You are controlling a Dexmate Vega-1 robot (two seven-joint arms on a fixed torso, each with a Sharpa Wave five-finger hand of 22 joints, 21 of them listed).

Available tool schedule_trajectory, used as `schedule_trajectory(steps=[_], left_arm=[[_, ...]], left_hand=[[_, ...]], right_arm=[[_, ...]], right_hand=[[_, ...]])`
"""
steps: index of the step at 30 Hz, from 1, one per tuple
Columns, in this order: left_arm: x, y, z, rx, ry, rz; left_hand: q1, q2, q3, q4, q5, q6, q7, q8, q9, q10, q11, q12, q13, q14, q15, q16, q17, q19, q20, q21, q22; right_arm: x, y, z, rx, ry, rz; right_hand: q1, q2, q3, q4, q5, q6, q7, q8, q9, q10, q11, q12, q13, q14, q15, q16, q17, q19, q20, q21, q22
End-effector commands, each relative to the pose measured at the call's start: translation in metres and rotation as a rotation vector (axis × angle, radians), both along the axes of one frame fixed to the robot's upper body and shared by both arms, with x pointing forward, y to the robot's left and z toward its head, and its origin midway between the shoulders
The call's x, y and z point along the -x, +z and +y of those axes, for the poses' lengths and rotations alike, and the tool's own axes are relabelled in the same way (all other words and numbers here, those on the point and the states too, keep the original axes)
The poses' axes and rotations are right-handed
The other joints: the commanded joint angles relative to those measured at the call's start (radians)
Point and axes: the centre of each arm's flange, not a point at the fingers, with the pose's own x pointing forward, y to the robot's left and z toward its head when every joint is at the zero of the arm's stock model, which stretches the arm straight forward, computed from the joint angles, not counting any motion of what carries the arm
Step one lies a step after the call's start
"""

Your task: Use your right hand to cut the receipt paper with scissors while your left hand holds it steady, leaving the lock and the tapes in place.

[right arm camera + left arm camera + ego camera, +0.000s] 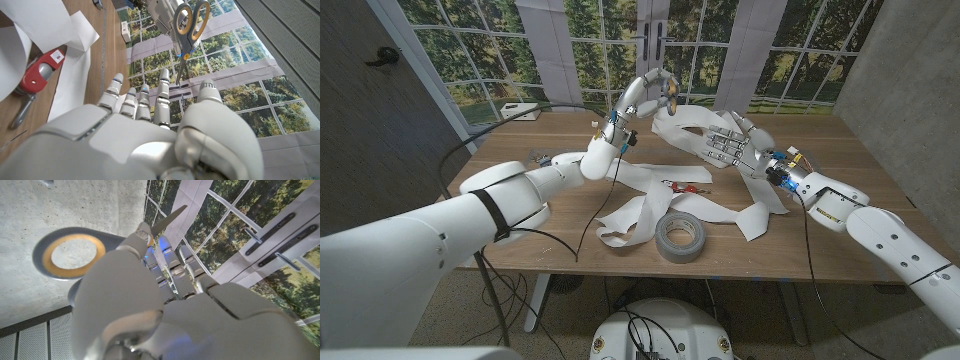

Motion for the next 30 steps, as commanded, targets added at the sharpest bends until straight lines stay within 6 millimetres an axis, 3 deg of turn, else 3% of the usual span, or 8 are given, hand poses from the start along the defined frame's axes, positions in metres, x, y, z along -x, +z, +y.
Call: schedule_trajectory(steps=[1, 10, 30], left_arm=[[0.005, 0.0013, -0.0066, -0.062, 0.008, -0.061], [0.0075, 0.0003, -0.0072, -0.092, 0.025, -0.115], [0.0093, -0.0029, -0.0125, -0.113, 0.058, -0.183]], left_hand=[[0.004, 0.017, 0.024, 0.024, 0.008, 0.005, -0.002, 0.01, 0.005, 0.035, 0.021, 0.097, 0.041, 0.012, -0.137, 0.011, 0.006, 0.007, -0.086, -0.004, 0.004], [0.005, 0.013, 0.025, 0.023, 0.009, 0.007, -0.005, 0.015, 0.004, 0.04, 0.019, 0.092, 0.041, 0.017, -0.137, 0.015, 0.01, 0.011, -0.087, -0.01, 0.005], [0.004, 0.005, 0.031, 0.022, 0.013, 0.017, -0.006, 0.02, -0.006, 0.054, 0.017, 0.082, 0.037, 0.022, -0.138, 0.015, 0.011, 0.019, -0.091, -0.02, 0.005]], right_arm=[[0.0027, 0.0016, 0.0059, 0.001, 0.041, 0.007], [0.0061, 0.0027, 0.0047, -0.006, 0.054, 0.008], [0.0042, 0.0007, 0.012, -0.002, 0.095, 0.015]], right_hand=[[-0.001, -0.003, 0.001, 0.004, 0.006, -0.002, 0.0, -0.008, 0.002, 0.002, -0.002, 0.004, 0.003, 0.001, -0.008, 0.008, 0.002, -0.004, -0.002, 0.004, 0.003], [-0.006, -0.002, 0.002, 0.009, 0.003, 0.009, -0.004, -0.009, 0.003, 0.013, -0.007, 0.009, 0.003, 0.008, -0.015, 0.013, 0.004, -0.003, -0.003, 0.005, 0.003], [0.028, 0.006, 0.023, -0.003, 0.006, 0.029, -0.013, -0.01, 0.003, 0.025, -0.019, 0.012, 0.004, 0.016, -0.028, 0.015, 0.002, 0.0, -0.004, 0.007, 0.002]])
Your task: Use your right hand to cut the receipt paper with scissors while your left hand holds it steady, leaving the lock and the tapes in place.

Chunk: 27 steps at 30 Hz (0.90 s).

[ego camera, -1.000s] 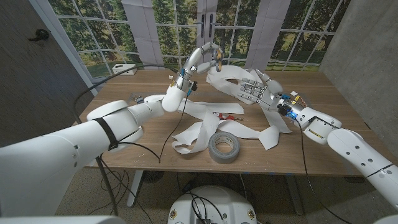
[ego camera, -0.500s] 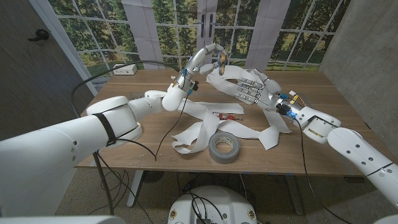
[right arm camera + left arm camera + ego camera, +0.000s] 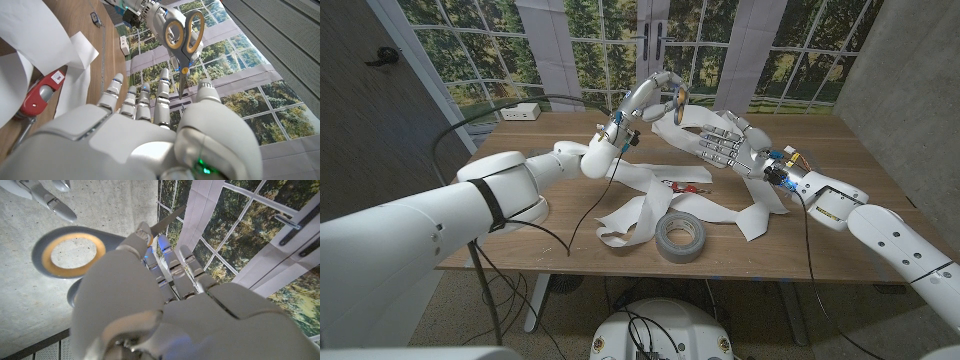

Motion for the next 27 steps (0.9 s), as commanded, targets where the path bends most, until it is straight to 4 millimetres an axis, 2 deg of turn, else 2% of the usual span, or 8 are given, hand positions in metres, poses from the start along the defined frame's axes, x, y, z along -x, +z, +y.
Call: schedule_trajectory(steps=[1, 6, 14, 18, 21, 22, 27], left_arm=[[0.001, -0.0043, -0.0047, -0.023, 0.024, -0.048], [0.0013, -0.0046, -0.0057, -0.023, 0.024, -0.052], [0.0016, -0.0069, -0.0097, -0.034, 0.023, -0.055], [0.0023, -0.0078, -0.0108, -0.046, 0.023, -0.062], [0.0027, -0.008, -0.0114, -0.052, 0.023, -0.066], [0.0028, -0.008, -0.0117, -0.054, 0.023, -0.068], [0.0048, -0.009, -0.0134, -0.073, 0.024, -0.09]], left_hand=[[0.004, 0.004, 0.031, 0.022, 0.01, 0.013, -0.001, 0.006, 0.002, 0.055, 0.017, 0.082, 0.036, 0.014, -0.137, 0.007, 0.002, 0.009, -0.091, -0.003, 0.005], [0.002, 0.01, 0.03, 0.026, 0.01, -0.001, 0.007, 0.005, 0.004, 0.043, 0.028, 0.082, 0.045, 0.004, -0.132, 0.001, 0.0, 0.006, -0.085, -0.008, 0.005], [0.002, 0.014, 0.027, 0.027, 0.009, -0.007, 0.004, 0.007, 0.007, 0.037, 0.023, 0.086, 0.054, 0.001, -0.135, 0.001, 0.0, 0.007, -0.085, -0.012, 0.005], [0.004, 0.014, 0.027, 0.026, 0.008, -0.006, 0.004, 0.008, 0.004, 0.039, 0.024, 0.085, 0.054, 0.0, -0.135, 0.001, 0.0, 0.009, -0.086, -0.014, 0.006], [0.004, 0.014, 0.027, 0.026, 0.008, -0.004, 0.004, 0.009, 0.003, 0.039, 0.024, 0.085, 0.054, 0.0, -0.135, 0.001, 0.001, 0.01, -0.086, -0.015, 0.006], [0.004, 0.014, 0.027, 0.026, 0.008, -0.006, 0.005, 0.008, 0.002, 0.039, 0.023, 0.085, 0.054, 0.0, -0.134, 0.001, 0.001, 0.009, -0.085, -0.016, 0.006], [0.004, 0.015, 0.027, 0.027, 0.008, -0.007, 0.006, 0.01, 0.002, 0.037, 0.023, 0.085, 0.054, -0.002, -0.133, -0.001, 0.0, 0.01, -0.085, -0.019, 0.006]], right_arm=[[-0.002, -0.0011, 0.0045, 0.005, 0.022, 0.006], [-0.002, -0.0017, 0.0056, -0.003, 0.033, 0.003], [0.0009, -0.0004, 0.0057, 0.008, 0.036, -0.001], [0.002, -0.0002, 0.0055, 0.012, 0.038, -0.004], [0.0024, 0.0002, 0.0056, 0.022, 0.043, -0.006], [0.0026, 0.0004, 0.0057, 0.025, 0.046, -0.008], [0.0026, 0.0015, 0.0066, 0.042, 0.06, -0.01]], right_hand=[[0.016, 0.0, 0.01, -0.005, 0.006, 0.009, -0.001, -0.003, 0.003, 0.003, -0.005, 0.008, 0.003, 0.003, -0.004, 0.006, 0.002, 0.0, -0.004, 0.007, 0.002], [0.022, 0.001, 0.013, -0.007, 0.007, 0.008, -0.003, -0.005, 0.003, 0.002, -0.007, 0.008, 0.003, 0.001, -0.007, 0.005, 0.002, -0.001, -0.003, 0.007, 0.002], [0.058, 0.011, 0.035, -0.017, 0.013, 0.008, -0.005, -0.009, 0.004, -0.002, -0.014, 0.006, 0.004, -0.001, -0.009, 0.004, 0.002, 0.001, -0.005, 0.007, 0.002], [0.105, 0.006, 0.056, -0.03, 0.02, 0.008, -0.009, -0.012, 0.005, -0.003, -0.019, 0.005, 0.004, -0.004, -0.015, 0.002, 0.001, -0.002, -0.006, 0.006, 0.001], [0.154, -0.005, 0.075, -0.036, 0.023, 0.011, -0.025, -0.013, 0.007, -0.005, -0.025, 0.004, 0.004, -0.009, -0.02, 0.0, 0.0, -0.004, -0.006, 0.005, 0.0], [0.177, -0.01, 0.083, -0.037, 0.024, 0.017, -0.024, -0.01, 0.011, -0.004, -0.022, 0.004, 0.004, -0.009, -0.016, 0.0, 0.0, -0.006, -0.006, 0.005, 0.0], [0.213, -0.021, 0.095, -0.036, 0.026, 0.023, -0.023, -0.007, 0.016, -0.005, -0.02, 0.004, 0.004, -0.011, -0.013, -0.001, -0.001, -0.006, -0.005, 0.005, 0.0]])
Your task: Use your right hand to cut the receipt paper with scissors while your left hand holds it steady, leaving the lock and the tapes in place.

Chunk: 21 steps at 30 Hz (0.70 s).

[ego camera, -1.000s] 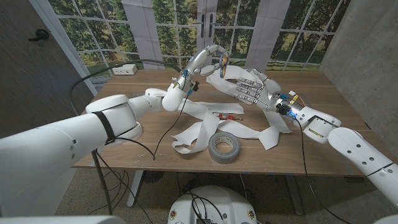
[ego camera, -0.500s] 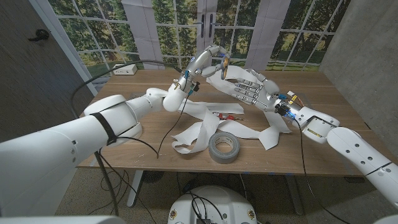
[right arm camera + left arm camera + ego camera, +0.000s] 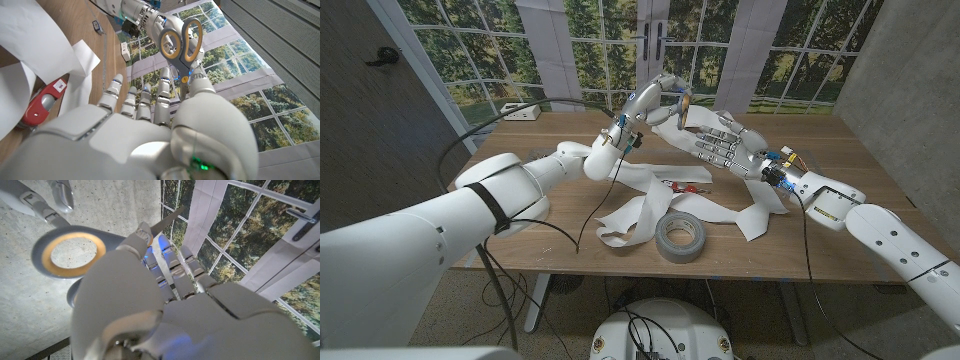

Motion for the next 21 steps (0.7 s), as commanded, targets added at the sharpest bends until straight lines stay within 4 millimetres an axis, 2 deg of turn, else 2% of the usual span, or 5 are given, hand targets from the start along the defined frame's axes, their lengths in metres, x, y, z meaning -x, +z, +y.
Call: schedule_trajectory(steps=[1, 6, 17, 21], left_arm=[[0.0033, -0.002, -0.0039, -0.031, 0.001, -0.035], [0.0055, -0.0024, -0.0062, -0.042, -0.003, -0.052], [0.0082, -0.0023, -0.0096, -0.053, -0.006, -0.074], [0.0089, -0.0017, -0.01, -0.059, -0.005, -0.083]], left_hand=[[0.003, 0.016, 0.025, 0.028, 0.004, -0.004, 0.003, 0.007, 0.001, 0.036, 0.024, 0.085, 0.055, -0.004, -0.135, -0.001, 0.002, 0.011, -0.084, -0.003, 0.006], [0.004, 0.016, 0.024, 0.028, 0.004, -0.004, 0.002, 0.008, 0.0, 0.037, 0.023, 0.084, 0.051, -0.005, -0.136, -0.001, 0.002, 0.012, -0.082, -0.006, 0.006], [0.004, 0.016, 0.023, 0.027, 0.003, -0.004, 0.005, 0.011, -0.002, 0.036, 0.023, 0.085, 0.052, -0.005, -0.136, -0.002, 0.002, 0.013, -0.082, -0.014, 0.006], [0.005, 0.015, 0.023, 0.027, 0.003, 0.0, 0.001, 0.013, -0.004, 0.038, 0.022, 0.085, 0.051, -0.004, -0.136, 0.0, 0.002, 0.014, -0.084, -0.015, 0.006]], right_arm=[[0.0017, 0.0021, 0.0012, 0.025, 0.024, -0.007], [0.001, 0.0014, 0.001, 0.024, 0.021, 0.001], [0.0038, 0.0007, 0.0027, 0.043, 0.035, -0.005], [0.0056, 0.0012, 0.0038, 0.049, 0.041, -0.013]], right_hand=[[0.029, -0.005, 0.012, -0.003, 0.007, 0.01, -0.001, 0.001, 0.006, 0.005, 0.0, 0.004, 0.001, -0.002, -0.004, -0.001, 0.0, -0.001, 0.0, 0.005, 0.0], [0.062, -0.017, 0.021, 0.004, 0.003, 0.017, -0.011, 0.005, 0.013, 0.002, -0.011, 0.003, 0.001, -0.008, -0.02, -0.003, 0.0, 0.001, -0.001, 0.006, -0.001], [0.057, -0.026, 0.016, 0.018, -0.007, -0.001, 0.005, -0.008, 0.011, -0.005, -0.015, 0.0, 0.002, -0.012, -0.018, -0.002, 0.002, 0.003, 0.0, 0.007, 0.0], [0.05, -0.03, 0.012, 0.024, -0.011, -0.008, -0.002, -0.013, 0.01, -0.009, -0.013, -0.001, 0.002, -0.017, -0.014, -0.003, 0.003, 0.001, 0.001, 0.006, 0.0]])
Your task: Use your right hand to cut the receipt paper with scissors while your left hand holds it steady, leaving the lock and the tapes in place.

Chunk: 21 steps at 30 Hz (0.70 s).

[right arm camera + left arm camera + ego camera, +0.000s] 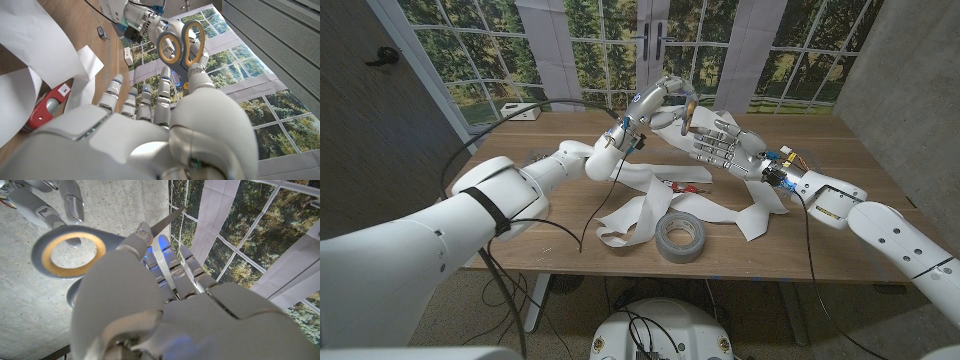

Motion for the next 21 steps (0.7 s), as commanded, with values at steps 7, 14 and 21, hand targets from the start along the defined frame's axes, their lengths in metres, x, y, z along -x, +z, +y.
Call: schedule_trajectory(steps=[7, 14, 21], left_arm=[[0.0032, -0.0014, -0.0047, -0.035, 0.003, -0.036], [0.0011, -0.002, -0.0067, -0.043, 0.018, -0.039], [-0.0013, -0.0041, -0.0089, -0.059, 0.054, -0.065]], left_hand=[[0.006, 0.011, 0.026, 0.025, 0.005, 0.004, 0.002, 0.008, -0.003, 0.044, 0.022, 0.083, 0.049, 0.004, -0.136, 0.001, 0.002, 0.01, -0.079, -0.01, 0.006], [0.006, 0.009, 0.027, 0.024, 0.005, 0.005, 0.001, 0.01, -0.003, 0.047, 0.019, 0.08, 0.049, 0.006, -0.137, 0.002, 0.003, 0.012, -0.08, -0.013, 0.006], [0.006, 0.009, 0.028, 0.025, 0.005, 0.006, 0.003, 0.012, -0.006, 0.047, 0.019, 0.078, 0.051, 0.006, -0.137, 0.003, 0.004, 0.013, -0.08, -0.017, 0.006]], right_arm=[[0.0048, 0.001, 0.0048, 0.023, 0.035, -0.025], [0.0056, -0.0005, 0.005, 0.013, 0.04, -0.02], [0.0067, -0.0026, 0.0059, 0.009, 0.049, -0.018]], right_hand=[[-0.108, 0.01, -0.028, 0.078, -0.021, -0.017, 0.008, -0.02, -0.004, -0.023, 0.015, -0.002, 0.003, -0.023, 0.014, 0.001, 0.017, -0.01, 0.004, 0.004, 0.001], [-0.142, 0.031, -0.032, 0.101, -0.02, -0.015, 0.005, -0.022, -0.006, -0.028, 0.013, -0.002, 0.003, -0.03, 0.014, 0.002, 0.022, -0.012, 0.003, 0.004, 0.001], [-0.15, 0.057, -0.022, 0.109, -0.018, -0.009, 0.0, -0.021, -0.007, -0.027, 0.006, -0.001, 0.003, -0.031, 0.005, 0.006, 0.025, -0.013, 0.001, 0.005, 0.001]])
